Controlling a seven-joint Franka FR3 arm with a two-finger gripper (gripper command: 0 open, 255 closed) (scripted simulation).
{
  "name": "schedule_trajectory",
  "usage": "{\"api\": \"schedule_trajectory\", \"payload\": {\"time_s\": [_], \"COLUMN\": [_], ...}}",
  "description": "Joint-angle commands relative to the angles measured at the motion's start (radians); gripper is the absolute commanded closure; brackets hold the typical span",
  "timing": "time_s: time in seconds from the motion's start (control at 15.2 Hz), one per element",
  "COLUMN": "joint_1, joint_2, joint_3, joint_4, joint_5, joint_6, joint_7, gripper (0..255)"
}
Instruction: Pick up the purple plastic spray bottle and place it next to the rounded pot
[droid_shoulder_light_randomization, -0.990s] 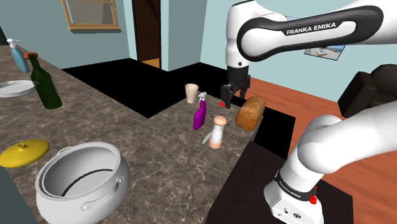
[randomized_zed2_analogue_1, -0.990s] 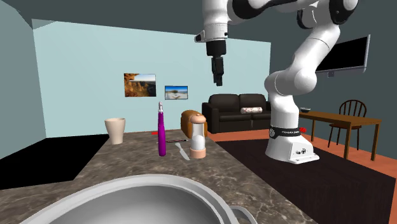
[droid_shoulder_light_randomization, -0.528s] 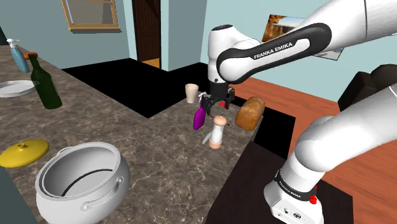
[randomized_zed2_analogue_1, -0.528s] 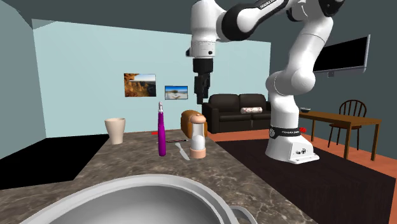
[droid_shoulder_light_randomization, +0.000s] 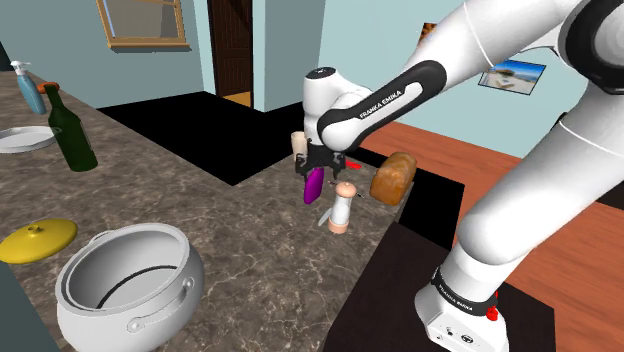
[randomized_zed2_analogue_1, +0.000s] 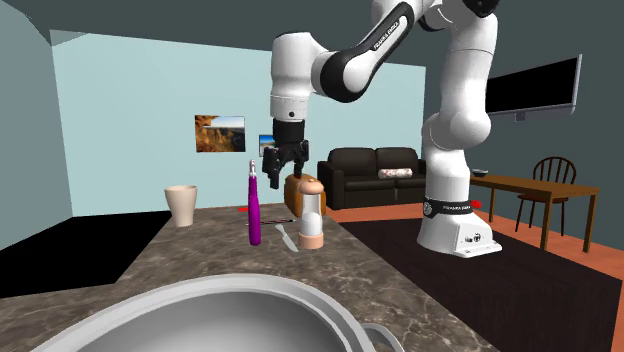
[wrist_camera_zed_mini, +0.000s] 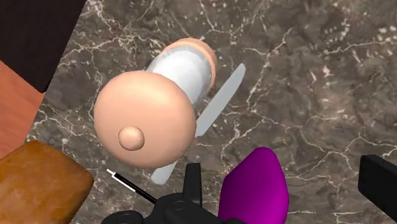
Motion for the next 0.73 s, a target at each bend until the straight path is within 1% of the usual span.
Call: {"api": "schedule_trajectory", "payload": {"time_s": [0.0, 0.2, 0.33, 0.4, 0.66], "joint_1": [-0.032, -0.056, -0.059, -0.055, -0.056], "joint_2": [0.088, 0.21, 0.287, 0.305, 0.351], "joint_3": [0.017, 0.012, -0.006, -0.015, -0.033], "joint_4": [0.039, 0.115, 0.171, 0.185, 0.186], "joint_5": [-0.081, -0.209, -0.289, -0.307, -0.355], "joint_6": [0.05, 0.087, 0.101, 0.103, 0.14], "joint_7": [0.143, 0.34, 0.464, 0.492, 0.524], "gripper": [0, 0, 0, 0, 0]}}
